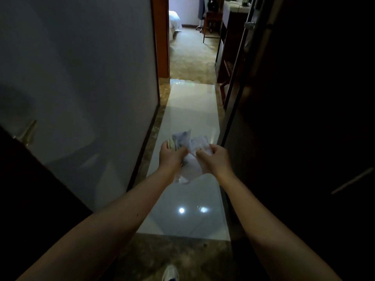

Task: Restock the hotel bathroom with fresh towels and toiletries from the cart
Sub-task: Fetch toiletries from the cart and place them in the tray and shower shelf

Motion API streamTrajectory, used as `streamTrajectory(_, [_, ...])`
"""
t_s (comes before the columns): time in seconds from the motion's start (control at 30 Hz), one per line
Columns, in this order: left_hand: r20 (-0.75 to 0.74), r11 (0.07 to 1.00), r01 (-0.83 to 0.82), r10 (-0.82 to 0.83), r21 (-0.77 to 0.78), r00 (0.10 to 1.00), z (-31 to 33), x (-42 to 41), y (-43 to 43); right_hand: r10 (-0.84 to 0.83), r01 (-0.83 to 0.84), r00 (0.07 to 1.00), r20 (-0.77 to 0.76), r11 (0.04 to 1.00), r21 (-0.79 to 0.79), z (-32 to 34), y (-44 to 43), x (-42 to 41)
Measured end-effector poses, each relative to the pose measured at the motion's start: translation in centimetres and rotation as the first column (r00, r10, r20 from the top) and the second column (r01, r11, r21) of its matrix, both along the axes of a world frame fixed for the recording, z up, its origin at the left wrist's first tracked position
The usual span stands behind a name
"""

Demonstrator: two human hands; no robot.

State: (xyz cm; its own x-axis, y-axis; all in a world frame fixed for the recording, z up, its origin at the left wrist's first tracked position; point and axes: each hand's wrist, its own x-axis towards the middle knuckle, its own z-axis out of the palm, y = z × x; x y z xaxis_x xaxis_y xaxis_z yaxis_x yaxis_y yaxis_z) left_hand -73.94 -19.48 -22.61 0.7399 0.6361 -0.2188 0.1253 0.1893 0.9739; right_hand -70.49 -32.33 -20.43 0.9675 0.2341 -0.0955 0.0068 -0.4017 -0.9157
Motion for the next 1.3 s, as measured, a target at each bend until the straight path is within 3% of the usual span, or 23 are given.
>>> streamTrajectory(0.17, [0.024, 0.998, 0.055, -0.055, 0.017, 0.998, 0.8, 7.9, 3.7, 0.061, -0.061, 0.998, -0.018, 0.998, 0.026, 0.9, 3.2, 8.4])
streamTrajectory(0.43, [-0.033, 1.000, 0.008, -0.007, 0.022, 0.999, 0.6, 24.3, 10.3, 0.158, -0.158, 0.987, -0.016, 0.987, 0.005, 1.0, 10.4, 25.5])
streamTrajectory(0.73, [-0.049, 0.999, -0.035, 0.036, 0.022, 0.998, 2.6, 47.1, 16.8, 0.151, -0.151, 0.988, -0.025, 0.988, 0.001, 1.5, 17.1, 49.8])
streamTrajectory(1.0, [-0.031, 0.995, -0.073, 0.071, -0.064, 0.997, 3.7, 60.3, 21.6, 0.122, -0.121, 0.992, -0.035, 0.992, 0.041, 1.9, 22.7, 63.8])
streamTrajectory(1.1, [-0.050, 0.998, -0.058, 0.059, 0.008, 0.997, 3.6, 66.3, 24.3, 0.098, -0.097, 0.995, -0.029, 0.994, 0.046, 1.4, 25.1, 69.3])
streamTrajectory(1.3, [0.006, 0.997, 0.043, -0.043, -0.069, 0.999, 3.4, 79.1, 30.0, 0.041, -0.042, 0.999, 0.018, 0.998, 0.056, 2.0, 31.0, 81.3])
